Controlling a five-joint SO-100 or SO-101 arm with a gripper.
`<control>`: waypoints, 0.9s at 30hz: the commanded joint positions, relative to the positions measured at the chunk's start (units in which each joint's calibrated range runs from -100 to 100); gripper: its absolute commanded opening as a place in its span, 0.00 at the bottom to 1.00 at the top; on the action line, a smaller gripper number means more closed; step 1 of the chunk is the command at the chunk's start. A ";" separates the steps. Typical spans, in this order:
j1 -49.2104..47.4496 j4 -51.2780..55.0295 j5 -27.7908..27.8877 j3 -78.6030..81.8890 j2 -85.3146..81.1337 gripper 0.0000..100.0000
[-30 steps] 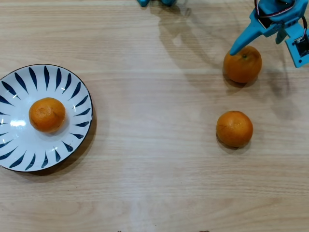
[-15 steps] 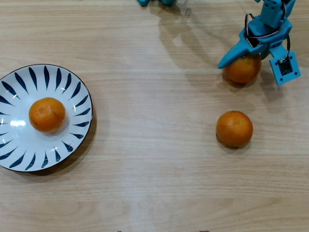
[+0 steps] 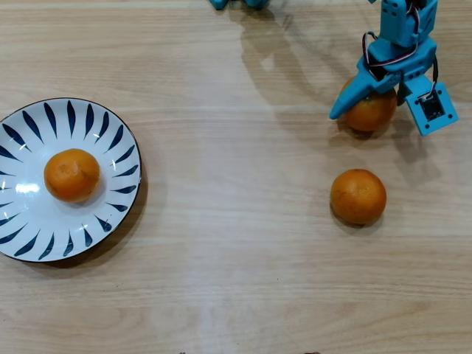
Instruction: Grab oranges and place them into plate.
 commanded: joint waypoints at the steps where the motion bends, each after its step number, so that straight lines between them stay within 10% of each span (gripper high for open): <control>1: -0.05 -1.45 0.33 0.07 -1.00 0.38; 13: 1.56 8.00 2.89 -1.83 -8.18 0.37; 27: 27.93 16.34 25.79 -3.01 -28.89 0.38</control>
